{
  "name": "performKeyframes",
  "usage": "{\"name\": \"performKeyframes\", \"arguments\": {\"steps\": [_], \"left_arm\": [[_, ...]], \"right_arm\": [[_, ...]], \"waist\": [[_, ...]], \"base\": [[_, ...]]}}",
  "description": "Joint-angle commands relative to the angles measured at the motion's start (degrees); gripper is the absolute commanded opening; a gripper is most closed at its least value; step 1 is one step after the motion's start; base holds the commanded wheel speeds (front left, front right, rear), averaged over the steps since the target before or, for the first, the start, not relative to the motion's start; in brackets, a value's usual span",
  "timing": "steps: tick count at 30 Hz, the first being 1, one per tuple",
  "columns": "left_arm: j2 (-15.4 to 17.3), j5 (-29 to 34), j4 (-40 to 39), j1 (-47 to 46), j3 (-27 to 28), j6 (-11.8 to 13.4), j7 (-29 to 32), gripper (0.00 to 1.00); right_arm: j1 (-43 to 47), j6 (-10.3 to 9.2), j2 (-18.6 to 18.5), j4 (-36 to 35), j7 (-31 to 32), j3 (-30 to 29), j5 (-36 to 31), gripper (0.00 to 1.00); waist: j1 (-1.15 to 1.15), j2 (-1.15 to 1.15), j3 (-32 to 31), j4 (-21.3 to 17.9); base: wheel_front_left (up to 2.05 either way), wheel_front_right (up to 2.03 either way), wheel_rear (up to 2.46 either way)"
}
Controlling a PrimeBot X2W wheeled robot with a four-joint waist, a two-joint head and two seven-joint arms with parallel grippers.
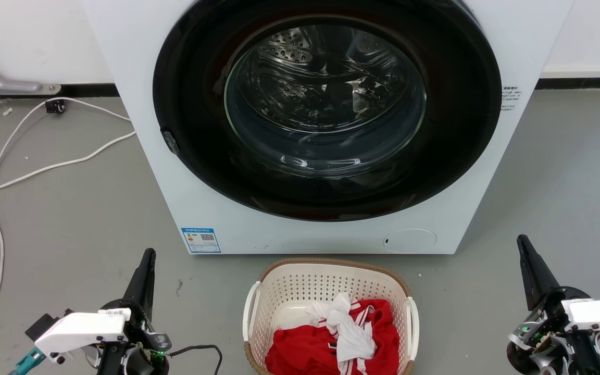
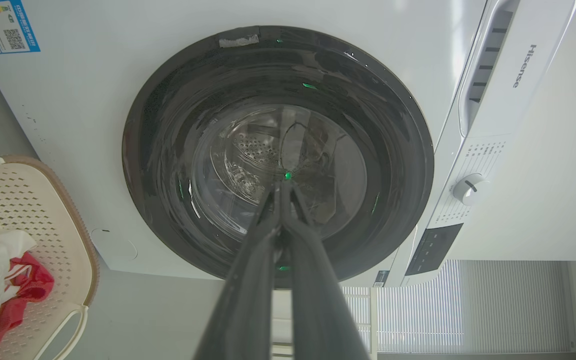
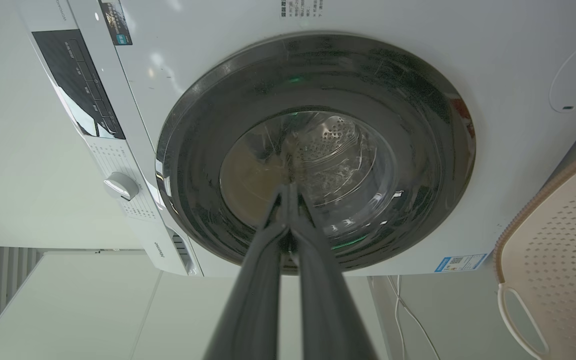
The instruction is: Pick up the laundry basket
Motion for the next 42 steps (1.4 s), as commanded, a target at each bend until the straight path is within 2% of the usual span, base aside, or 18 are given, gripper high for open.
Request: {"name": "performKeyframes", "arguments": {"steps": [1, 30, 31, 42], "left_arm": [[-0.1, 0.4, 0.1, -0.6, 0.2, -0.2, 0.2, 0.00], [-0.2, 0.4, 0.1, -0.6, 0.4, -0.2, 0.4, 0.00], [-0.2, 0.4, 0.0, 0.0, 0.3, 0.0, 0.2, 1.00], [-0.3, 2.5, -0.3, 0.3, -2.4, 0.0, -2.5, 1.00]], "right_arm": [[-0.6, 0.02, 0.2, 0.1, 0.1, -0.1, -0.3, 0.00], [-0.7, 0.02, 0.3, 0.1, 0.3, -0.3, -0.5, 0.00], [0.0, 0.00, 0.1, 0.0, 0.1, -0.2, -0.1, 1.00], [1.1, 0.00, 0.0, -0.5, -2.5, 1.4, -1.9, 1.00]], "waist": [[0.00, 0.00, 0.0, 0.0], [0.00, 0.00, 0.0, 0.0], [0.00, 0.00, 0.0, 0.0], [0.00, 0.00, 0.0, 0.0]], "base": [[0.00, 0.00, 0.00], [0.00, 0.00, 0.00], [0.00, 0.00, 0.00], [0.00, 0.00, 0.00]]}}
